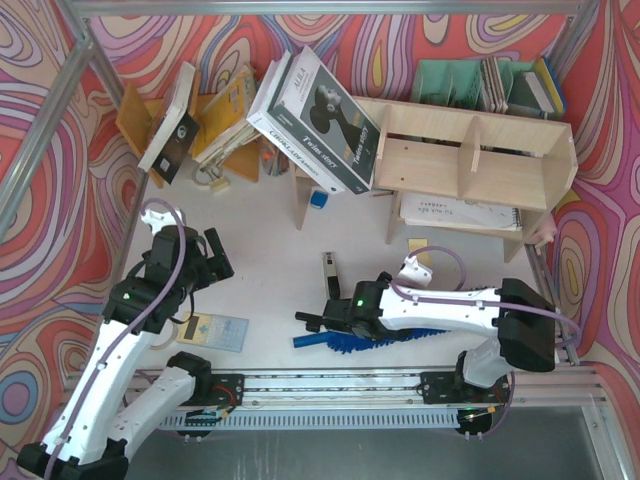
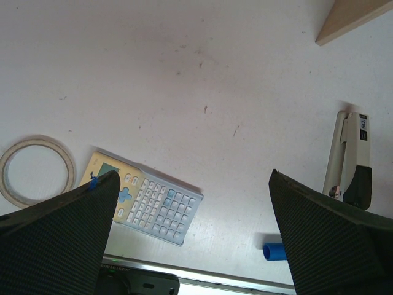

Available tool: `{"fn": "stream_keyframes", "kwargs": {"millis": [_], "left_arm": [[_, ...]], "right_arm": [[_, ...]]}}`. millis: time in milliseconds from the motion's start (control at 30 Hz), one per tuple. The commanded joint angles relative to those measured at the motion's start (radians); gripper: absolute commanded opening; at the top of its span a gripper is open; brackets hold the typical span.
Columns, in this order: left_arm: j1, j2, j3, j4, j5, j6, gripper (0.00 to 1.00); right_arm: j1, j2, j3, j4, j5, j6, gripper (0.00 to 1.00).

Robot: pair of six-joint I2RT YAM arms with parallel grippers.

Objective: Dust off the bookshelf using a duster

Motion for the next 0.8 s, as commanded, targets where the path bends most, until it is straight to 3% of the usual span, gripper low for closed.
{"fn": "stream_keyframes", "kwargs": {"millis": [0,400,767], "left_arm": [[-0.003,-0.014,-0.012,-0.014,-0.011,-0.007,0.99],[-0.003,-0.012,-0.012,-0.011,-0.007,-0.005,0.98],[-0.003,-0.007,-0.012,-0.011,-0.008,-0.005,0.98]], "right_arm": [[-0.001,-0.047,-0.038,-0.069,-0.018,0.333,0.65],[-0.060,-0.152,-0.213,0.164,-0.057,0.293,0.59],[-0.114,-0.155,-0.261,0.222,-0.083,0.257,0.56]]}}
